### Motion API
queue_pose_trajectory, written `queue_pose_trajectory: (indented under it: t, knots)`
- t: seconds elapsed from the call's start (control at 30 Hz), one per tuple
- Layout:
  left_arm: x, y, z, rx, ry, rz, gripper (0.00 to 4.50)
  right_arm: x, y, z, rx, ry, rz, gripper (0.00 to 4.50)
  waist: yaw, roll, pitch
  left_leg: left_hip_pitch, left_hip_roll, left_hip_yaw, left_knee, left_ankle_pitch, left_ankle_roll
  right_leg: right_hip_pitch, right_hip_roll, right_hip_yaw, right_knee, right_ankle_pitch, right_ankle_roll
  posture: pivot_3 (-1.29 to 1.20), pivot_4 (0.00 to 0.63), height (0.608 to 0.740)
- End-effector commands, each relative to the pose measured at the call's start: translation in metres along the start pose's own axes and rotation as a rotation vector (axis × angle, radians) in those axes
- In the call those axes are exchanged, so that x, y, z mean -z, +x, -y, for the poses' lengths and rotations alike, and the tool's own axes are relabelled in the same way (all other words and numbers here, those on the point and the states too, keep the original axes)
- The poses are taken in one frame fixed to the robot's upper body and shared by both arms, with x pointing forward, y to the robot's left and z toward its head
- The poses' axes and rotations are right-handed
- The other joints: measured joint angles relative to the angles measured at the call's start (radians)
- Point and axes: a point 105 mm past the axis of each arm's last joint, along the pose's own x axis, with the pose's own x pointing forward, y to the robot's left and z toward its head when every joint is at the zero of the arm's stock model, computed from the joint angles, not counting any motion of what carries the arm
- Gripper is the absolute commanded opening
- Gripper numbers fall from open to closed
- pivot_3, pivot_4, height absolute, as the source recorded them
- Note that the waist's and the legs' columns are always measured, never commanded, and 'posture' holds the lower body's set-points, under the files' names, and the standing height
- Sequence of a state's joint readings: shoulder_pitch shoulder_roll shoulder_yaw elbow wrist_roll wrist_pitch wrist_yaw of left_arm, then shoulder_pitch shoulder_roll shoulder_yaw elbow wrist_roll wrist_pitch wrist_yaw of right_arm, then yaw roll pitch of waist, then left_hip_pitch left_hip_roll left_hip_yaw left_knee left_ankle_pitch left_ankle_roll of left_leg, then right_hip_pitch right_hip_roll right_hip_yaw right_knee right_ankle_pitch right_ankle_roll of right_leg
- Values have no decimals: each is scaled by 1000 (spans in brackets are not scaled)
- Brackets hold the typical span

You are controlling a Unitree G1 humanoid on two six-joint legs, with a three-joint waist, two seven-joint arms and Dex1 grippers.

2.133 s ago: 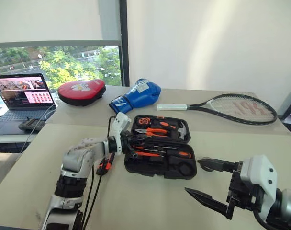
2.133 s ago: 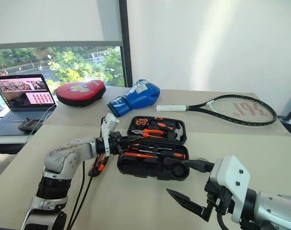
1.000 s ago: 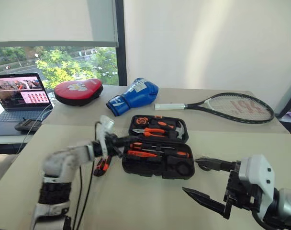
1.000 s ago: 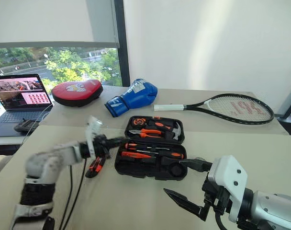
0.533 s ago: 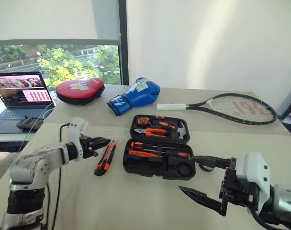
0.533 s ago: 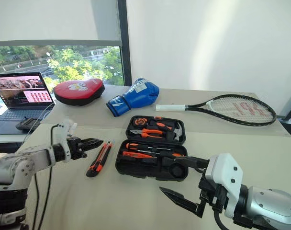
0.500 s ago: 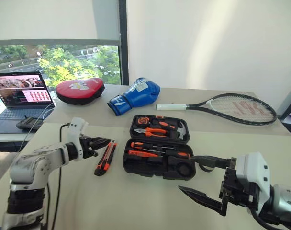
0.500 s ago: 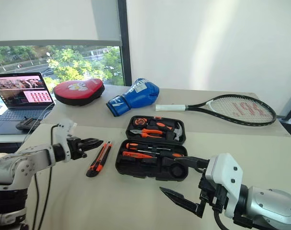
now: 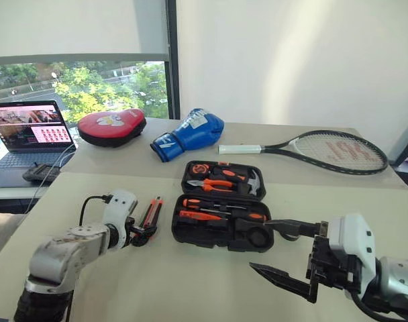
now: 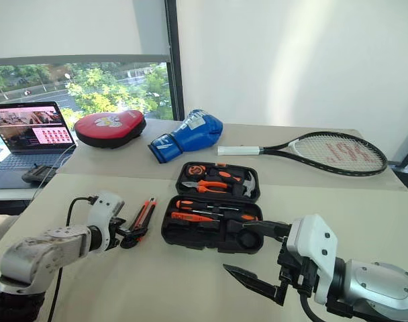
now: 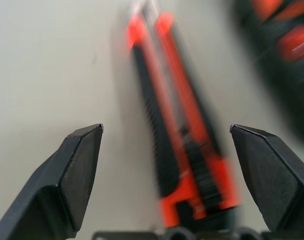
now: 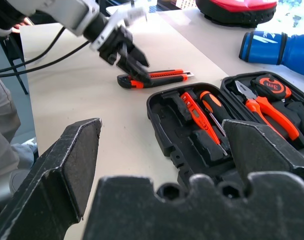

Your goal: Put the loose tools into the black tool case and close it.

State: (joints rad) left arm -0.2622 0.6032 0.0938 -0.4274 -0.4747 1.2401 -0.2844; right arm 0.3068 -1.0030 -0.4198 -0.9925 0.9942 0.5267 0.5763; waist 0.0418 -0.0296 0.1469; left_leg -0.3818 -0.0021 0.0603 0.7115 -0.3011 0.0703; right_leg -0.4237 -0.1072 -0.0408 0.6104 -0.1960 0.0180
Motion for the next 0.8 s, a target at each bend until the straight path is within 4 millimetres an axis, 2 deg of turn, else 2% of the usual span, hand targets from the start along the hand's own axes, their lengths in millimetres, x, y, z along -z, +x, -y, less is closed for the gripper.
queue_pose_trajectory:
  t: [0.03,0.07,0.1,0.17,0.2,0.23,0.27,0.33,0.4,0.47,0.67,0.8]
  knots:
    - [15,8,-2,-57,-7,-40,3905,-6,-3,0,8,-31,7,4500,3,1,-1,0,0,0,0,0,0,0,0,0,0,0,0,0,150,740]
    - [15,9,-2,-57,-9,-30,3673,-7,-3,0,9,-31,6,4500,3,1,-1,1,0,0,0,0,0,0,-1,0,0,0,0,0,150,740]
    - [9,8,-2,-46,-17,21,3244,-7,-4,0,12,-31,5,4500,2,2,-1,1,0,0,0,0,0,0,-1,0,0,0,-2,0,150,740]
    - [-11,4,0,-9,-29,159,2512,-7,-5,0,17,-32,1,4500,2,3,-1,1,0,0,0,0,0,0,-1,0,1,-2,-6,0,150,740]
    - [-24,0,1,35,-43,236,2362,-6,-5,0,21,-30,0,4500,3,2,-1,1,0,0,0,0,0,0,-1,0,1,-3,-7,0,150,740]
    - [-38,-5,5,99,-38,309,1899,-6,-5,0,24,-29,-1,4500,5,2,-1,0,0,0,0,1,-1,-1,-1,-1,1,-3,-7,0,150,740]
    - [-54,-12,15,204,30,375,1797,-6,-6,-1,30,-26,0,4500,6,0,0,-1,0,0,0,1,-1,-1,-1,-1,1,-2,-7,0,150,740]
    - [-70,-22,36,403,131,426,1797,-6,-6,-1,39,-24,4,4500,8,-2,2,-4,1,-1,1,1,-1,-3,-1,-2,1,-2,-7,0,150,740]
    - [-76,-33,70,698,385,393,1797,-6,-7,0,46,-26,6,4500,8,-2,2,-6,0,0,1,2,-2,-5,0,-2,1,-3,-8,0,150,740]
    - [-77,-29,83,829,530,332,1797,-7,-7,1,53,-29,4,4500,8,0,2,-6,-1,1,1,2,-3,-5,6,-4,0,-3,-8,0,150,740]
    - [-72,9,113,994,870,228,1797,-7,-11,2,79,-36,-9,4500,0,1,2,-3,-2,7,2,-2,5,-1,10,-1,-4,-3,-8,0,150,740]
    - [-61,29,112,988,962,144,1797,-6,-18,1,99,-25,-25,4500,-5,1,3,-6,-1,7,3,-3,7,-3,12,-1,-4,1,-1,0,150,740]
